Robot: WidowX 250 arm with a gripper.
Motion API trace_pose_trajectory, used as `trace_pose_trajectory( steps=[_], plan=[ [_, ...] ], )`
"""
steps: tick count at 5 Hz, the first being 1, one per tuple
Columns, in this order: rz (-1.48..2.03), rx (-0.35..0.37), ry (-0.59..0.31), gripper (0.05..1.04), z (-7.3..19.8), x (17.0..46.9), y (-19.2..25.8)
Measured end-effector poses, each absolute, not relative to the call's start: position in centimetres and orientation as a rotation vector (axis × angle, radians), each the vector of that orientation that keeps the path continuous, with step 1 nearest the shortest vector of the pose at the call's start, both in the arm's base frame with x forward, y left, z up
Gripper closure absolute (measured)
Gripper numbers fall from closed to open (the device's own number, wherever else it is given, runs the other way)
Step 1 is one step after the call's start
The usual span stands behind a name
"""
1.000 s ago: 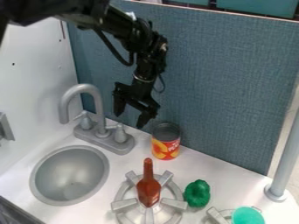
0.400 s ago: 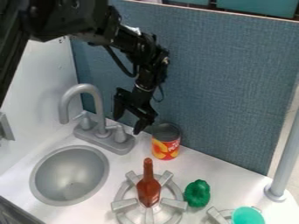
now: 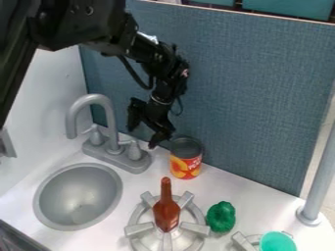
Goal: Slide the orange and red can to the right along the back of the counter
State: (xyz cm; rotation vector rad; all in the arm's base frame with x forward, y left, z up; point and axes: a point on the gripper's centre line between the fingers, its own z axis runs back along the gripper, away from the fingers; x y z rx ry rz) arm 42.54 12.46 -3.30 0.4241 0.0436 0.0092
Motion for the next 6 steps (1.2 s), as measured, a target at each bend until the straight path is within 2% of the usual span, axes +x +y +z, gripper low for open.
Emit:
trace_pose_trajectory(
  steps=[1,2,3,4,5,6],
  plan=[
    [0.005,0.484,0.010,0.083,-3.1,43.1,13.3],
    [-0.014,0.484,-0.039,0.083,-3.7,43.5,13.3],
    [-0.038,0.434,-0.095,0.083,-4.7,44.2,12.5],
    [-0.113,0.338,-0.154,0.083,-5.9,44.9,10.1],
    [-0.199,0.233,-0.196,0.083,-7.2,45.1,5.8],
    [-0.319,0.157,-0.218,0.083,-7.4,45.4,0.0]
  ],
)
